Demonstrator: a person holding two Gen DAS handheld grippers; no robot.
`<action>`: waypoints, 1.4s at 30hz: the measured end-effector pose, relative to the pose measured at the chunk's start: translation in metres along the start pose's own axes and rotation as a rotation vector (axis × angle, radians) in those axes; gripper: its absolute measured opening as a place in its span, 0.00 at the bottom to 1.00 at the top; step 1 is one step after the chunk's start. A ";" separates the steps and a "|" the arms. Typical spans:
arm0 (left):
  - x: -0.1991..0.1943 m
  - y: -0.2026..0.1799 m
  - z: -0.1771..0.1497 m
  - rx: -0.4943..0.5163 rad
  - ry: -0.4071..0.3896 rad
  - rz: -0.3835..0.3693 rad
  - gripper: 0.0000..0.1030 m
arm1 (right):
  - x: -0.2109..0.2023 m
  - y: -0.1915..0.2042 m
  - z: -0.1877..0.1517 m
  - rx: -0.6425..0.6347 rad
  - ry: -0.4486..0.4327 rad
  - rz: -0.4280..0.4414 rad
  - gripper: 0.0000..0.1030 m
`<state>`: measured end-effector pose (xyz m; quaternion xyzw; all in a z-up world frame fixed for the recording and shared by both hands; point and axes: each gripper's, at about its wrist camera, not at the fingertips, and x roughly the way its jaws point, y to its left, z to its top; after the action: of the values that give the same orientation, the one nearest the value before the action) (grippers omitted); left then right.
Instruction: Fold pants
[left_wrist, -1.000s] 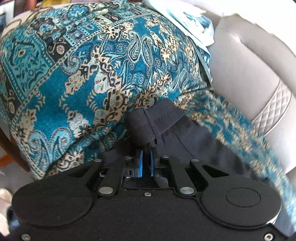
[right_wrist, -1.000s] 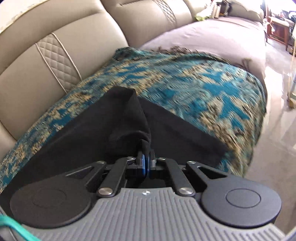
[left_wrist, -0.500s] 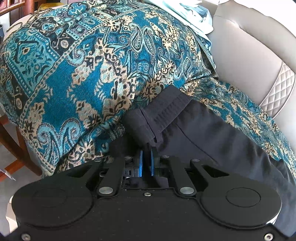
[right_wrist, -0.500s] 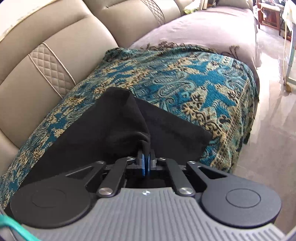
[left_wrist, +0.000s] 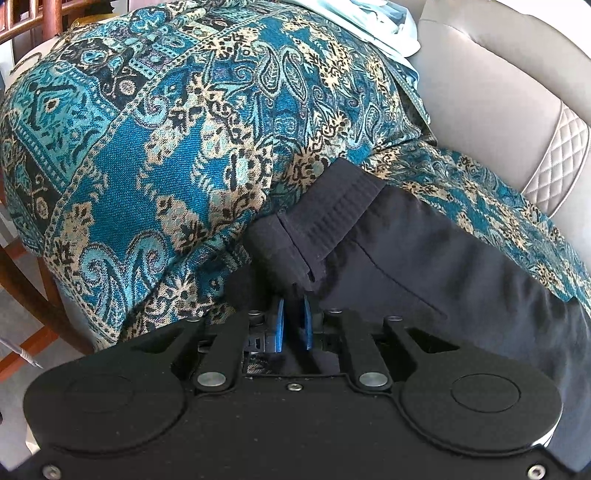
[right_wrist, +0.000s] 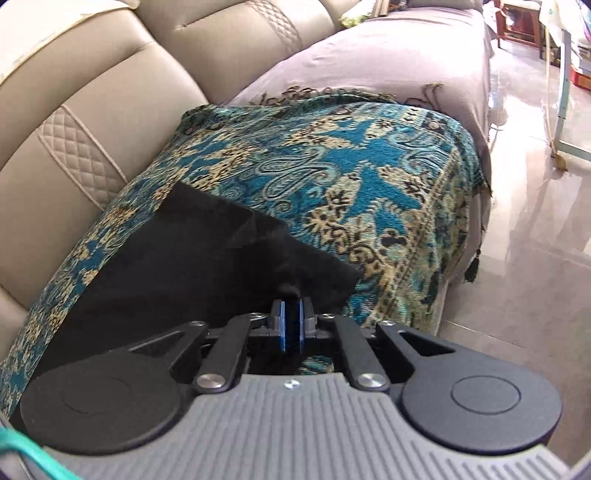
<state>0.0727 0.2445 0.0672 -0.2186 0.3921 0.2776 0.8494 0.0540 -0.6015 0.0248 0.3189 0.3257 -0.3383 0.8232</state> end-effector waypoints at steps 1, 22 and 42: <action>0.000 0.001 0.000 -0.001 0.001 0.001 0.11 | -0.001 -0.001 0.000 0.006 -0.011 -0.015 0.10; -0.072 -0.055 -0.016 0.126 -0.224 -0.120 0.81 | -0.053 0.155 -0.062 -0.436 -0.129 0.360 0.69; -0.046 -0.163 -0.149 0.463 -0.139 -0.218 0.85 | -0.098 0.281 -0.288 -1.019 -0.046 0.569 0.81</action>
<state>0.0716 0.0201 0.0398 -0.0396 0.3603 0.1017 0.9264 0.1220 -0.1934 0.0160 -0.0500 0.3308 0.0887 0.9382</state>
